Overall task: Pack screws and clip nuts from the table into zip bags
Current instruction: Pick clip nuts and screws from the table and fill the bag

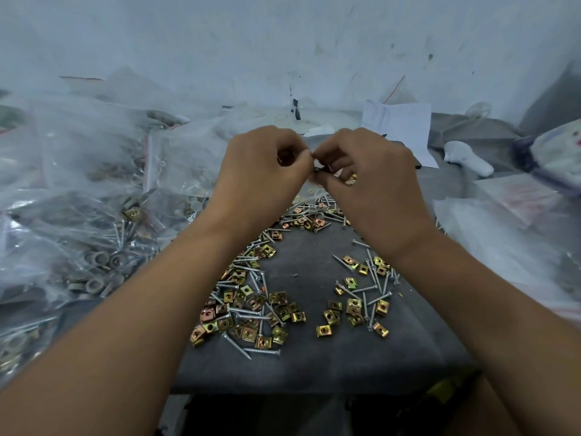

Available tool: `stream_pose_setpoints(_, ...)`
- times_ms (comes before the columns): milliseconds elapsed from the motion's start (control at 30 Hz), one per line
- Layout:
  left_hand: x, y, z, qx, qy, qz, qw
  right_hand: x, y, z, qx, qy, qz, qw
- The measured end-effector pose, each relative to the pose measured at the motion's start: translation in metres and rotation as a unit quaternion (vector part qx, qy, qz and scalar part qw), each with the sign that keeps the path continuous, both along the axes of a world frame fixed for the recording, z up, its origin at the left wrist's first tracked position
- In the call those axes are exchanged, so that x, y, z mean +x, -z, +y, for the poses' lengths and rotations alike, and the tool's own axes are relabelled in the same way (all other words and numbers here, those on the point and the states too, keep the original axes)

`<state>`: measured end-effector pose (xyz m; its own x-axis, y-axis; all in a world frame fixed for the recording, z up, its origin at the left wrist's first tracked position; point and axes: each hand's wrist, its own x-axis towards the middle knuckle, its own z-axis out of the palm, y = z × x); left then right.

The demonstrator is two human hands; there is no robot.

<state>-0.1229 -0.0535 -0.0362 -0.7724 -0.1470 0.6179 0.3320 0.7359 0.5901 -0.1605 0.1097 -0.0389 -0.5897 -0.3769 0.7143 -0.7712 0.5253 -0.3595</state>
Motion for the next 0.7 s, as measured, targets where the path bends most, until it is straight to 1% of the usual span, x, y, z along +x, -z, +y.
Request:
stream_pose_setpoints(167, 0.000, -0.001, 0.000, 0.032, -0.009, -0.003, 0.999, 0.001, 0.001, -0.006, -0.025, 0.014, -0.010, 1.000)
stream_pose_setpoints(267, 0.002, -0.002, -0.001, 0.080, -0.018, -0.015, 0.997, -0.001, -0.002, -0.003, -0.106, 0.003, -0.033, 0.994)
stream_pose_setpoints(367, 0.000, -0.003, -0.008, 0.148, -0.039, -0.023, 0.988, -0.015, -0.006, 0.009, -0.234, -0.007, -0.053, 0.971)
stream_pose_setpoints(400, 0.000, -0.003, -0.011, 0.171, -0.049, -0.024, 0.984, -0.023, -0.006, 0.016, -0.253, 0.006, -0.064, 0.965)
stream_pose_setpoints(433, -0.001, -0.004, -0.014, 0.193, -0.061, -0.025, 0.979, -0.032, -0.003, 0.023, -0.246, 0.027, -0.080, 0.966)
stream_pose_setpoints(467, -0.002, -0.004, -0.018, 0.215, -0.074, -0.024, 0.973, -0.041, 0.003, 0.029, -0.215, 0.049, -0.099, 0.970)
stream_pose_setpoints(533, -0.004, -0.006, -0.022, 0.248, -0.096, -0.010, 0.964, -0.055, 0.019, 0.035, -0.112, 0.069, -0.134, 0.982)
stream_pose_setpoints(600, -0.005, -0.006, -0.023, 0.255, -0.104, 0.001, 0.961, -0.063, 0.035, 0.030, 0.010, 0.044, -0.155, 0.987)
stream_pose_setpoints(633, -0.005, -0.006, -0.023, 0.253, -0.105, -0.001, 0.962, -0.065, 0.041, 0.024, 0.074, 0.023, -0.160, 0.984)
stream_pose_setpoints(700, -0.006, -0.004, -0.023, 0.249, -0.104, -0.013, 0.963, -0.067, 0.049, 0.010, 0.204, -0.002, -0.153, 0.967)
